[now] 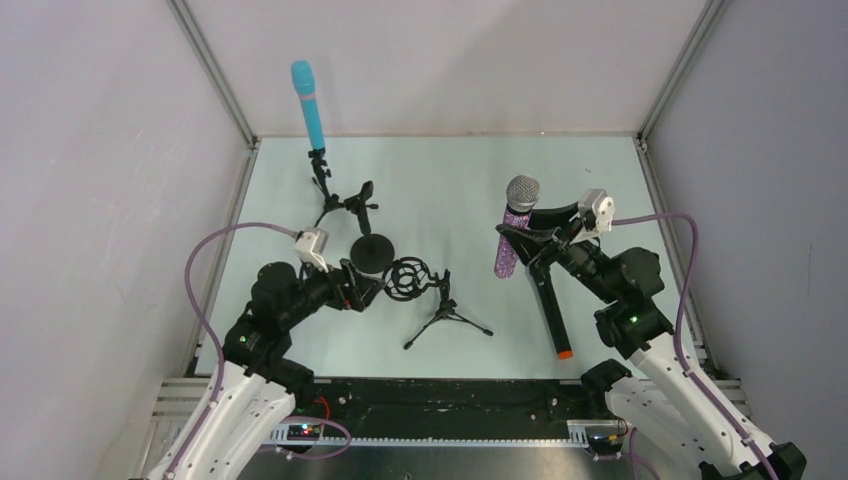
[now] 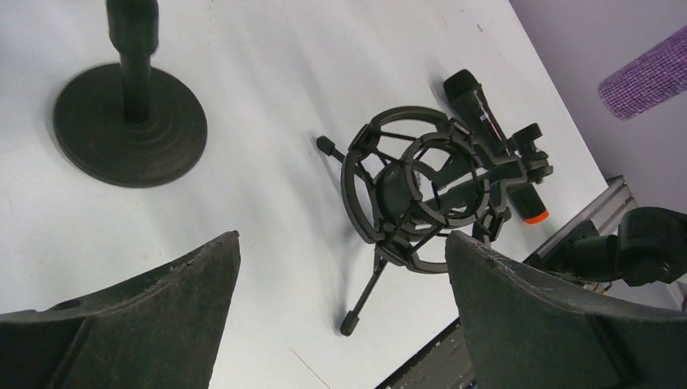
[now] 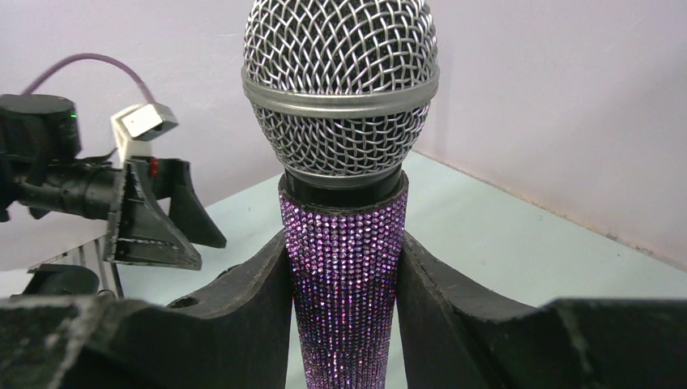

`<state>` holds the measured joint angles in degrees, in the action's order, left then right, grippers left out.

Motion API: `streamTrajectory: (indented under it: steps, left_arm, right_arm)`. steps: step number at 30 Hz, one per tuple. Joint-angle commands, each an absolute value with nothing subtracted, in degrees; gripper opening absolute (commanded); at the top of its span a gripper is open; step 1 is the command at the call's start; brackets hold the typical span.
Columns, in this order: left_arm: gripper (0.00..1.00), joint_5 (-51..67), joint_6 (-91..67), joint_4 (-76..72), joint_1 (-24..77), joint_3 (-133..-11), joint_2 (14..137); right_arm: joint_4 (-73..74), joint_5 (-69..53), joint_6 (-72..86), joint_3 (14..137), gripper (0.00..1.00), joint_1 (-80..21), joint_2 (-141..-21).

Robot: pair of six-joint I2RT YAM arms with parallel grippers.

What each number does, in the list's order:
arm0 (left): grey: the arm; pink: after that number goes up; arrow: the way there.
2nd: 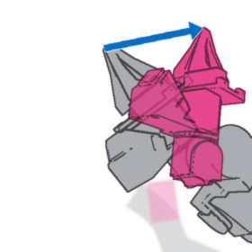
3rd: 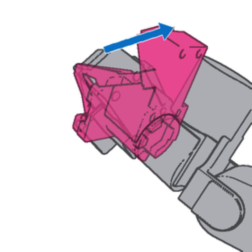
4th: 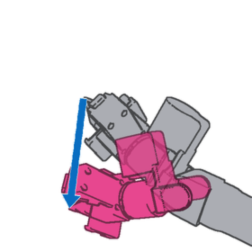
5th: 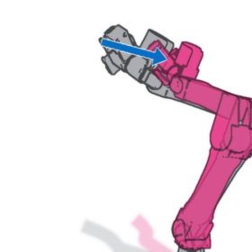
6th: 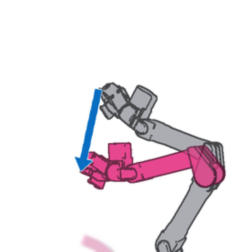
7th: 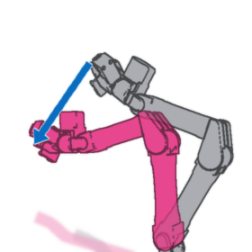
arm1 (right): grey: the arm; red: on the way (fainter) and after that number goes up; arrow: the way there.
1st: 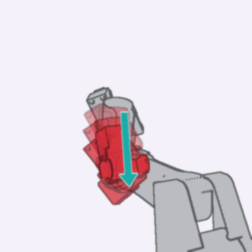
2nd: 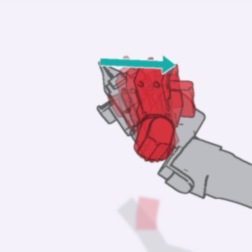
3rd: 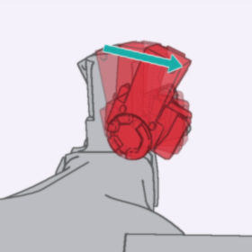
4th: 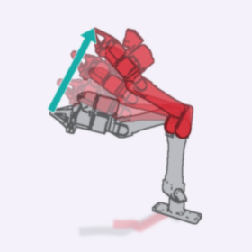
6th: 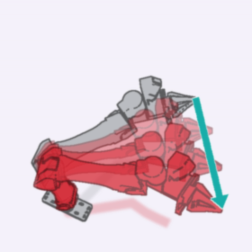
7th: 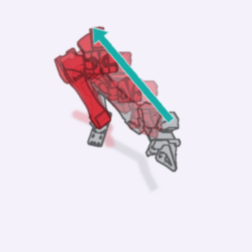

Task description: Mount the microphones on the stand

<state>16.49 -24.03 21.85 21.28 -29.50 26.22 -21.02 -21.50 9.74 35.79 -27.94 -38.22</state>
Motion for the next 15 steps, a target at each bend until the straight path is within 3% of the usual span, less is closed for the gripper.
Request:
streamTrajectory:
  steps: [1,15]
  left_arm:
    - [1.00,19.8,-27.8,17.6,20.9,-27.7,28.4]
    - [0.87,31.4,-36.9,-2.2,21.0,-19.5,31.1]
  right_arm:
    - [-23.6,-23.4,10.8,36.4,0.00,-28.4,-36.5]
    - [-21.0,-22.8,10.8,36.5,0.00,-30.2,-37.0]
